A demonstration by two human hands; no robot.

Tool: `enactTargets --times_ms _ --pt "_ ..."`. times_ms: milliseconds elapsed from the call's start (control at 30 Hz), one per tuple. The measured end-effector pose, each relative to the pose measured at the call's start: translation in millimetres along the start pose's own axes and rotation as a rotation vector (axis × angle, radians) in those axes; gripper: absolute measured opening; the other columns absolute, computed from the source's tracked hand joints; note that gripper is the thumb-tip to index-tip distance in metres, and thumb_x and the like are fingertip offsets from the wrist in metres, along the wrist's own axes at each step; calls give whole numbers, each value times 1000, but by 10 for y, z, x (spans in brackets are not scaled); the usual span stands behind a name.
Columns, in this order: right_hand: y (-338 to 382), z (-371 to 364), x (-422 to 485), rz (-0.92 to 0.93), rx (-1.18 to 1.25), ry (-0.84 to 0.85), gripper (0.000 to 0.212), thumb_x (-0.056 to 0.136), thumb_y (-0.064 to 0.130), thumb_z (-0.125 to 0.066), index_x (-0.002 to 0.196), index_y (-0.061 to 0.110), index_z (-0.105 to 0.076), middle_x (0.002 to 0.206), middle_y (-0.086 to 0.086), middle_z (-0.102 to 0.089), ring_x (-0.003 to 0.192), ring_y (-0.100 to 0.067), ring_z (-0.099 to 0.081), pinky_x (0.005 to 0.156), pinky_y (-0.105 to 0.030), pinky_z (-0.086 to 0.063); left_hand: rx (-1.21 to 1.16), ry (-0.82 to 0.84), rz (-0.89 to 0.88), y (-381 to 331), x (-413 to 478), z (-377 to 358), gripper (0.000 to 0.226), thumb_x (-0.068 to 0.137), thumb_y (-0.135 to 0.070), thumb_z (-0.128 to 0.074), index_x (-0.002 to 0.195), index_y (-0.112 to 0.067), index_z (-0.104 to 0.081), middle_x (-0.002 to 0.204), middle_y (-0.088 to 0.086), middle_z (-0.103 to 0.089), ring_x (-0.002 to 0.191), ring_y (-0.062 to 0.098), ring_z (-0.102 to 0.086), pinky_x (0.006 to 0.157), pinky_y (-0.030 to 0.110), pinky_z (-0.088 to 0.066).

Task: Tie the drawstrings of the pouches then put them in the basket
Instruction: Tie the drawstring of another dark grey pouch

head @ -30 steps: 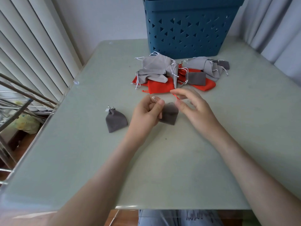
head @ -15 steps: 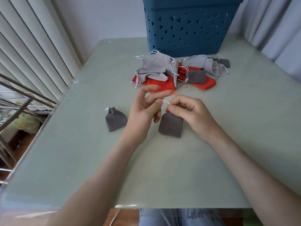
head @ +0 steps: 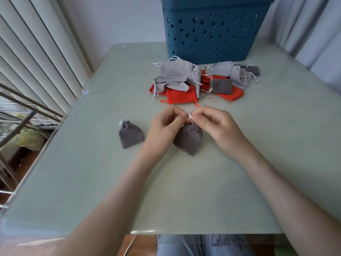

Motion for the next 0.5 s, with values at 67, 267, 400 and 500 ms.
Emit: enactTargets --times_ms 67,267,400,500 --pt "-33 1 8 -14 1 -16 5 86 20 -58 85 22 -62 74 13 -64 73 -6 -55 73 -21 -43 5 1 2 20 6 -1 19 94 -6 -53 76 -13 -56 68 -9 -58 65 3 -51 62 14 -39" --pt "-37 30 21 14 -21 -40 21 87 10 -61 97 29 -61 70 6 -65 70 -8 -57 75 -23 -44 21 13 21 61 -2 -24 15 92 -13 -56 78 -13 -57 64 -11 -56 62 5 -51 63 18 -40" --pt "-21 61 20 14 -14 -89 20 86 6 -64 86 25 -66 73 9 -68 74 -6 -63 75 -21 -46 47 17 57 80 -4 -34 18 94 -11 -55 77 -13 -58 66 -6 -58 64 9 -51 64 22 -40" --pt "-5 62 24 2 23 -79 17 86 2 -64 85 19 -66 75 10 -69 75 -3 -63 74 -15 -45 59 -1 74 90 -3 -27 16 93 -10 -56 78 -14 -58 69 -3 -59 65 10 -51 65 25 -41"
Point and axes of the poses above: each hand's wrist, its own x-axis towards the middle knuckle, its own z-axis out of the back of the hand, y = z × x, the point moved 7 cm from there along x, towards the middle knuckle
